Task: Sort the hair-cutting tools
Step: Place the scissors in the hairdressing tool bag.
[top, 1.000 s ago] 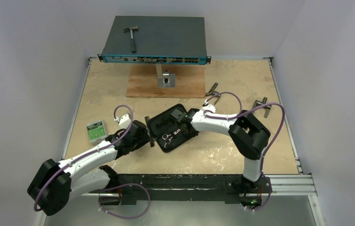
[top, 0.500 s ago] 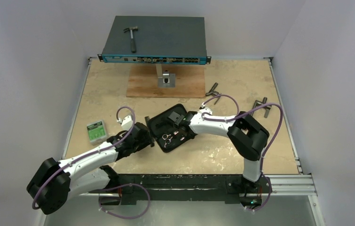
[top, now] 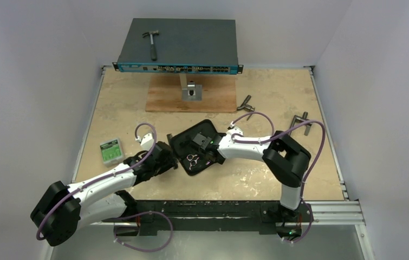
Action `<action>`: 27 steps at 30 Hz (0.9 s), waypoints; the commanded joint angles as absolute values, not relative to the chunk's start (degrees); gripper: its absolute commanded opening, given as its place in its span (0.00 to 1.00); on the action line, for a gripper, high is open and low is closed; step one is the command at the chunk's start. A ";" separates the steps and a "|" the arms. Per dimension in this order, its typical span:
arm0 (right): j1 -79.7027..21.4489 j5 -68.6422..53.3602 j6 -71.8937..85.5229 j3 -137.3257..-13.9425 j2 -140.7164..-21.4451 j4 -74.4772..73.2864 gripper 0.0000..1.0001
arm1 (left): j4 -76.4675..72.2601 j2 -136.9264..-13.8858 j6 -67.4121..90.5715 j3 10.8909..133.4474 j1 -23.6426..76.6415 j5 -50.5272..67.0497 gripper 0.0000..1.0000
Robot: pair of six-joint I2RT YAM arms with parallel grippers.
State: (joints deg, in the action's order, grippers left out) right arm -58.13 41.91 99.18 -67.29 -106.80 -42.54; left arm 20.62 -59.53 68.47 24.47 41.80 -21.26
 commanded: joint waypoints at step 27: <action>-33.21 8.31 45.59 -37.08 -75.23 4.35 0.49 | 15.17 -55.60 64.44 20.36 42.10 -19.38 0.58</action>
